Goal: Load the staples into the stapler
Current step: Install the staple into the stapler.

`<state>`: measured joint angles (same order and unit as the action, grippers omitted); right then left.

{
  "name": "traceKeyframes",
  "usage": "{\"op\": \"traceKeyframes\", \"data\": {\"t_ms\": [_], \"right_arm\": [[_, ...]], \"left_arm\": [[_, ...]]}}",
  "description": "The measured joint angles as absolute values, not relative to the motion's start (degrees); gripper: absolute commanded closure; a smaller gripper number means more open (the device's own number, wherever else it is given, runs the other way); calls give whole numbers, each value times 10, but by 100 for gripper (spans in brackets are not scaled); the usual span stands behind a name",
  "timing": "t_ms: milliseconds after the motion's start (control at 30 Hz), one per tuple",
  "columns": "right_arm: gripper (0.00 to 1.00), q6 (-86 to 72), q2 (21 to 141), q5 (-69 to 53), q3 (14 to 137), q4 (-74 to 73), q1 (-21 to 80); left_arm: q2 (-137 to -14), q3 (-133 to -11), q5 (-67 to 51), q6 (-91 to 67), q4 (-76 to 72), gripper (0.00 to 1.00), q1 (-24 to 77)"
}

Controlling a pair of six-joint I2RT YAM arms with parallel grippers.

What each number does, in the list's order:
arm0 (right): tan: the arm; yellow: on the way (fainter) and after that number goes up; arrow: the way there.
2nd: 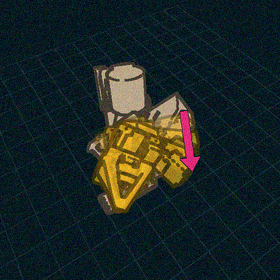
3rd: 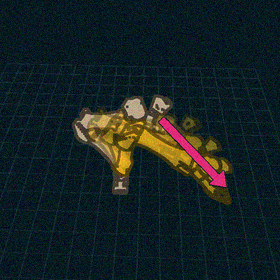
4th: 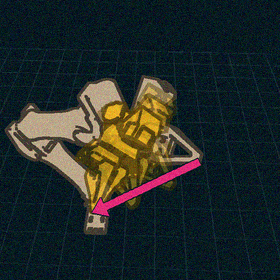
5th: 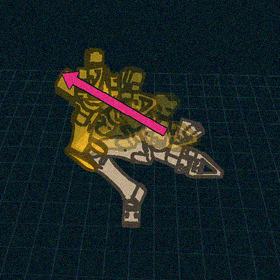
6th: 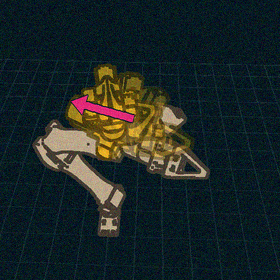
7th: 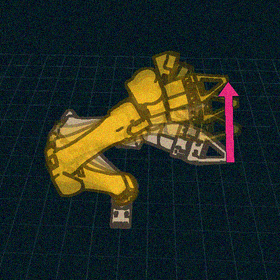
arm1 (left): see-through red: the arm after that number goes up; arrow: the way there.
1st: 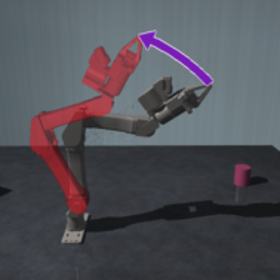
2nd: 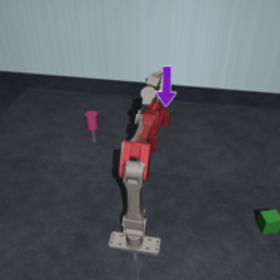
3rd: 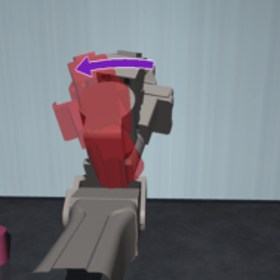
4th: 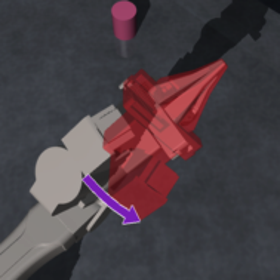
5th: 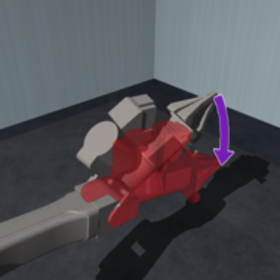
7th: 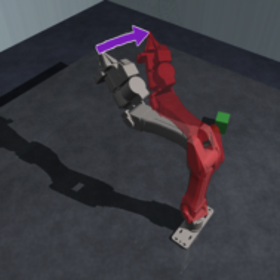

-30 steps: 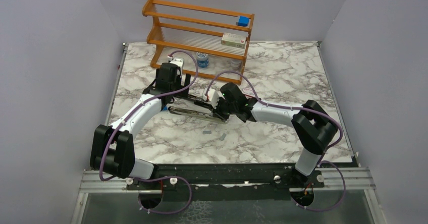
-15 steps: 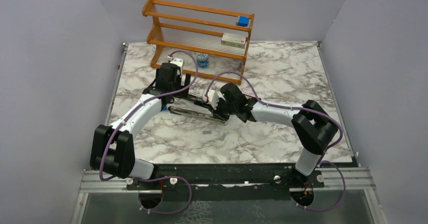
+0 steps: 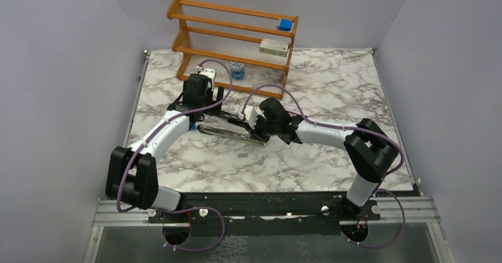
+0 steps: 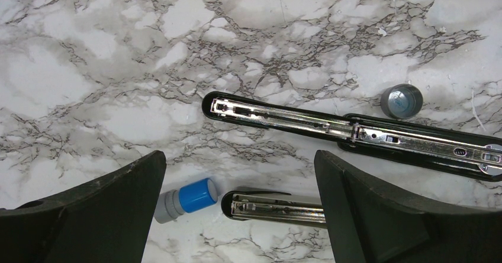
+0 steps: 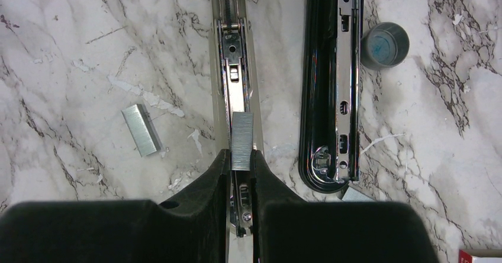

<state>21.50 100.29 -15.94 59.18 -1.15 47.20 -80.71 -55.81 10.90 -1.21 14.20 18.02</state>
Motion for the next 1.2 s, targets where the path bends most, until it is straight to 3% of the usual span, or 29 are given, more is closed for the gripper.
{"op": "traceKeyframes", "data": {"t_ms": [1200], "right_arm": [[99,222,1005,-175,591,-18,473]], "left_arm": [[-812,-558,107,-12,142,1,180]]}}
